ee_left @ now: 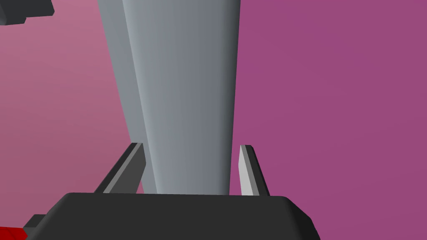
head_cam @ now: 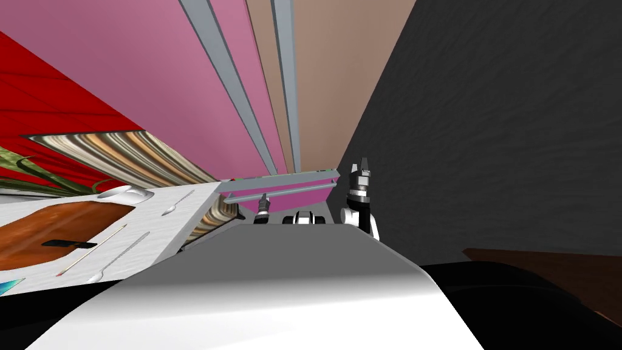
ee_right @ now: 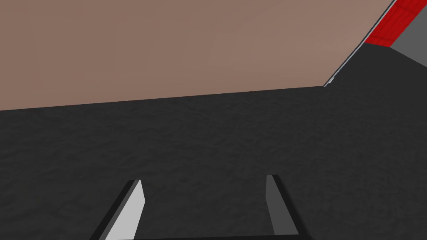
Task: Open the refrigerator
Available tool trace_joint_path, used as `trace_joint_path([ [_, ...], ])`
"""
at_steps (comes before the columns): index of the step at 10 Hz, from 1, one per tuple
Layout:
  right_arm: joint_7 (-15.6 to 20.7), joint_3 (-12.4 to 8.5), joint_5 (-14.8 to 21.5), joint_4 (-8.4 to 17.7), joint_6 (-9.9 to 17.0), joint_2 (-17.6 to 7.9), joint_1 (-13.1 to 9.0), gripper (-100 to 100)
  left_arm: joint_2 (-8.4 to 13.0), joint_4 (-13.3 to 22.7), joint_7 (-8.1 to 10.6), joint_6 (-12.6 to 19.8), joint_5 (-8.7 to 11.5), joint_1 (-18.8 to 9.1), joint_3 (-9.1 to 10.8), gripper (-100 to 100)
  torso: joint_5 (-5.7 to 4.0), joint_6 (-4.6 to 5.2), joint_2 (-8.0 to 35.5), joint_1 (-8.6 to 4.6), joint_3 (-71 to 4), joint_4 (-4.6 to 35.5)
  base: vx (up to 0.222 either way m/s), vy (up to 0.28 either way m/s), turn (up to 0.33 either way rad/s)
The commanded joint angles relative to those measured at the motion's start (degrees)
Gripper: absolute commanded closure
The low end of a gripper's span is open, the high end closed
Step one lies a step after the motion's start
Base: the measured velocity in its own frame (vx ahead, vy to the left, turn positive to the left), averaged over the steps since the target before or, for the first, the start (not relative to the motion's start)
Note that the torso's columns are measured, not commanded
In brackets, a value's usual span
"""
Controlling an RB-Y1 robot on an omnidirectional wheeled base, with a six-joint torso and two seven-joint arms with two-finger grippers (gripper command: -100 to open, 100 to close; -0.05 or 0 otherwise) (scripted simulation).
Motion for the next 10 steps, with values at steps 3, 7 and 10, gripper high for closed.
trace_joint_path([
  [3, 0.0, 0.0, 0.0, 0.0, 0.0, 0.0, 0.0, 0, 0.4, -0.7, 0.49, -0.1, -0.2, 0.4, -0.33, 100, 0.08, -0.01, 0.0, 0.02, 0.0, -0.1, -0.169, -0.040, 0.025],
  [7, 0.0, 0.0, 0.0, 0.0, 0.0, 0.0, 0.0, 0, 0.5, -0.8, 0.87, 0.0, -0.4, 0.9, -0.69, 100, 0.08, 0.03, -0.2, 0.03, -0.1, -0.1, -0.148, -0.044, 0.020],
  [10, 0.0, 0.0, 0.0, 0.0, 0.0, 0.0, 0.0, 0, 0.9, -1.6, 1.31, -0.3, -0.7, 1.3, -0.95, 100, 0.10, 0.01, 0.0, 0.02, 0.1, -0.1, -0.209, -0.057, 0.027],
])
